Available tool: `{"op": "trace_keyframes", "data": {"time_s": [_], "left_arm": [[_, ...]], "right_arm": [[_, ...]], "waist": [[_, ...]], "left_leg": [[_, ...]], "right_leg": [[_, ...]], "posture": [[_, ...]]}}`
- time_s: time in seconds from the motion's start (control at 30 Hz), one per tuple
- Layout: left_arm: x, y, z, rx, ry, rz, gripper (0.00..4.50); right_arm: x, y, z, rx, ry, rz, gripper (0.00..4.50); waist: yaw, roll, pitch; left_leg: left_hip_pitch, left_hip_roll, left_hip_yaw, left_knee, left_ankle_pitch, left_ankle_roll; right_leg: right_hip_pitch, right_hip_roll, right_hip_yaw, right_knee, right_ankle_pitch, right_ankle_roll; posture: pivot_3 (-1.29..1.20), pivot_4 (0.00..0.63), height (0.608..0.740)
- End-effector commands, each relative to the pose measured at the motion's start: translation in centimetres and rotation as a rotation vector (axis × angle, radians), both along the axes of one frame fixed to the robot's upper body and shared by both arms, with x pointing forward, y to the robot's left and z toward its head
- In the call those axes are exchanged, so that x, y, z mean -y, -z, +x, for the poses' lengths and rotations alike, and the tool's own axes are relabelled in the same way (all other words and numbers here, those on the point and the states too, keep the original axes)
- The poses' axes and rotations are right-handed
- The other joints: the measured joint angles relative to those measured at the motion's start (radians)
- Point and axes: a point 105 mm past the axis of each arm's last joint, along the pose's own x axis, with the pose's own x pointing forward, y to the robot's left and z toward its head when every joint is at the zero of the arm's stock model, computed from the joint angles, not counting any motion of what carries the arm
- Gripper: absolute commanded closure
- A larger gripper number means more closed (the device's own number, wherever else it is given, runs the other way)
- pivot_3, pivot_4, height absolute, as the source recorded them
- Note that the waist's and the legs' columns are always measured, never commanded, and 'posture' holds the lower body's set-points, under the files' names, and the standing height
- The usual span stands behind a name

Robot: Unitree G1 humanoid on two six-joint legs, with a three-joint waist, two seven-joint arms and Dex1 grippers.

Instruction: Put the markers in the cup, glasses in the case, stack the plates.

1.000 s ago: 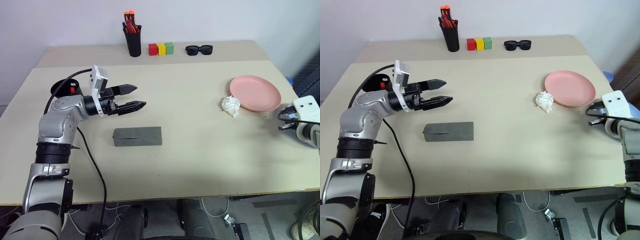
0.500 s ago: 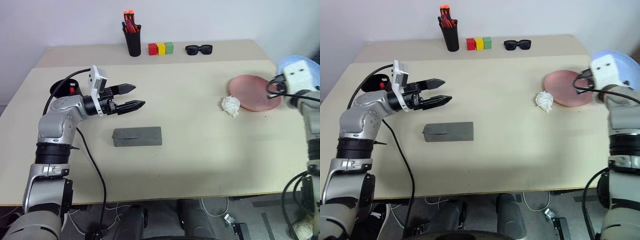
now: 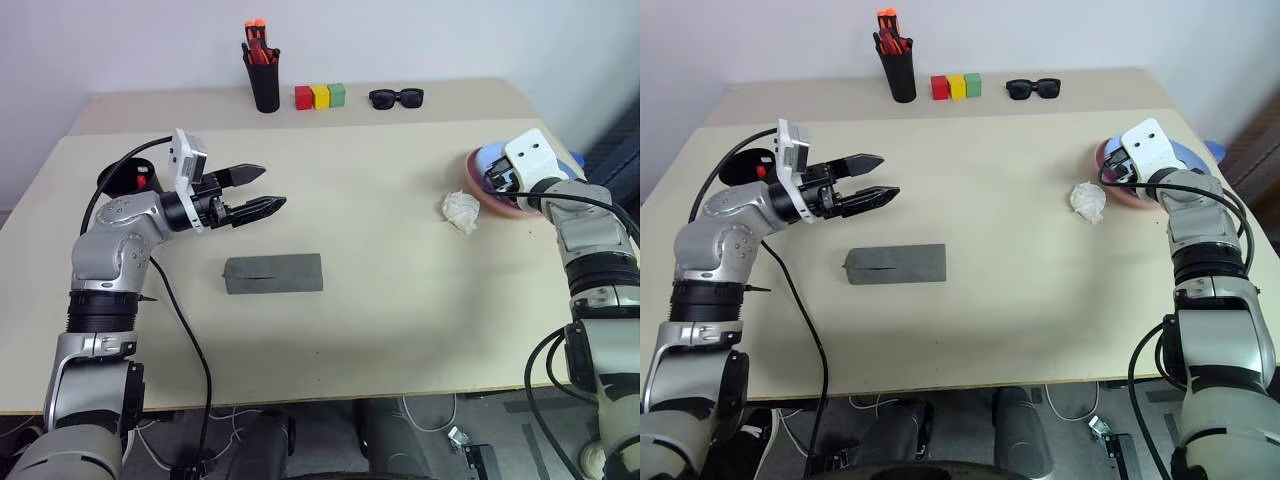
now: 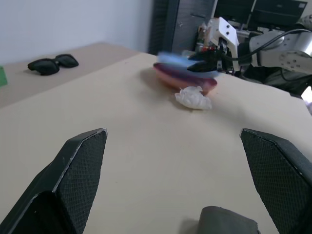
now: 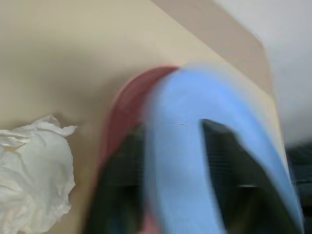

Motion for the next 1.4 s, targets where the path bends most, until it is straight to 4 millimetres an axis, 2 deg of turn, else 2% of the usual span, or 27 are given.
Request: {"op": "trace_keyframes", "data": {"time_s": [0.03,0.07,0.17,0.23,0.4,0.53,0.73,0.87,0.93,1.03,1.23,1.3,1.4], "left_arm": [[-0.2,-1.6,-0.5,0.051,0.0,-0.017,0.0],[-0.2,-1.6,-0.5,0.051,-0.001,-0.017,0.0],[-0.1,-1.6,-0.4,0.052,0.001,-0.017,0.0],[0.0,-1.6,-0.4,0.05,0.005,-0.018,0.0],[0.2,-1.6,-0.4,0.048,0.017,-0.021,0.0],[0.6,-1.5,-0.4,0.046,0.026,-0.02,0.0],[0.8,-2.2,-0.3,0.044,0.03,-0.039,0.0],[0.7,-2.2,-0.4,0.043,0.026,-0.034,0.0],[0.6,-2.2,-0.4,0.042,0.023,-0.033,0.0],[0.5,-2.1,-0.5,0.041,0.019,-0.031,0.0],[0.4,-2.0,-0.5,0.039,0.015,-0.032,0.0],[0.4,-1.9,-0.6,0.038,0.013,-0.028,0.0],[0.4,-2.0,-0.6,0.038,0.014,-0.033,0.0]], "right_arm": [[-0.2,-2.6,0.1,0.077,-0.028,0.066,0.69],[-0.3,-2.7,0.1,0.079,-0.031,0.079,0.69],[-1.9,-4.2,-0.1,0.107,-0.1,0.335,0.69],[-2.8,-4.4,-0.6,0.09,-0.141,0.45,0.69],[-4.9,-1.8,-1.9,-0.024,-0.186,0.5,0.69],[-6.7,2.2,-3.0,-0.137,-0.208,0.403,0.69],[-5.6,5.1,-3.0,-0.162,-0.135,0.345,0.69],[-4.6,4.8,-2.4,-0.121,-0.092,0.322,0.69],[-4.6,4.3,-2.0,-0.105,-0.088,0.378,0.69],[-4.7,4.6,-1.8,-0.115,-0.091,0.358,1.51],[-4.9,3.1,-1.4,-0.073,-0.104,0.4,4.43],[-5.0,2.7,-1.5,-0.068,-0.122,0.38,4.43],[-5.4,0.8,-1.5,-0.007,-0.178,0.407,4.43]], "waist": [[-0.004,0.0,0.0],[-0.004,0.0,0.0],[-0.008,0.0,0.0],[-0.009,0.0,0.0],[0.002,0.0,0.0],[0.001,0.0,0.0],[-0.003,0.0,0.0],[-0.003,0.0,0.0],[-0.004,0.0,0.0],[-0.004,0.0,0.0],[-0.003,0.0,0.0],[-0.003,0.0,0.0],[-0.003,0.0,0.0]], "left_leg": [[0.0,0.0,0.0,0.0,0.0,0.0],[0.0,0.0,0.0,0.0,0.0,0.001],[0.0,0.0,0.0,0.0,-0.001,0.001],[0.001,0.0,0.0,0.0,-0.002,0.003],[0.0,0.0,-0.001,0.0,-0.002,0.003],[0.0,0.0,-0.001,0.001,-0.002,0.003],[0.0,0.0,0.0,0.001,-0.002,0.003],[0.0,0.0,0.0,0.001,-0.002,0.003],[0.0,0.0,0.0,0.001,-0.002,0.003],[0.0,0.0,0.0,0.0,-0.001,0.003],[0.0,0.0,0.0,0.0,-0.001,0.003],[0.0,0.0,0.0,0.001,-0.001,0.003],[0.0,0.0,0.0,0.0,-0.001,0.003]], "right_leg": [[0.0,0.0,0.0,0.0,0.0,0.0],[0.0,0.0,0.0,0.0,0.0,0.0],[0.0,0.0,0.0,0.0,0.0,0.0],[0.0,0.0,0.0,0.001,0.0,0.0],[-0.001,0.0,0.0,0.001,0.0,0.0],[-0.001,0.0,0.0,0.002,0.0,0.0],[-0.002,0.0,0.0,0.003,0.0,0.0],[-0.002,0.0,0.0,0.003,0.0,0.0],[-0.002,0.0,0.0,0.003,0.0,0.0],[-0.002,0.0,0.0,0.003,0.0,0.0],[-0.002,0.0,0.0,0.003,0.0,0.0],[-0.002,0.0,0.001,0.003,0.0,0.0],[-0.002,0.0,0.0,0.003,0.0,0.0]], "posture": [[0.0,0.15,0.74],[0.0,0.15,0.74],[0.0,0.15,0.74],[0.0,0.15,0.74],[0.0,0.15,0.74],[0.0,0.15,0.74],[0.0,0.15,0.74],[0.0,0.15,0.74],[0.0,0.15,0.74],[0.0,0.15,0.74],[0.0,0.15,0.74],[0.0,0.15,0.74],[0.0,0.15,0.74]]}}
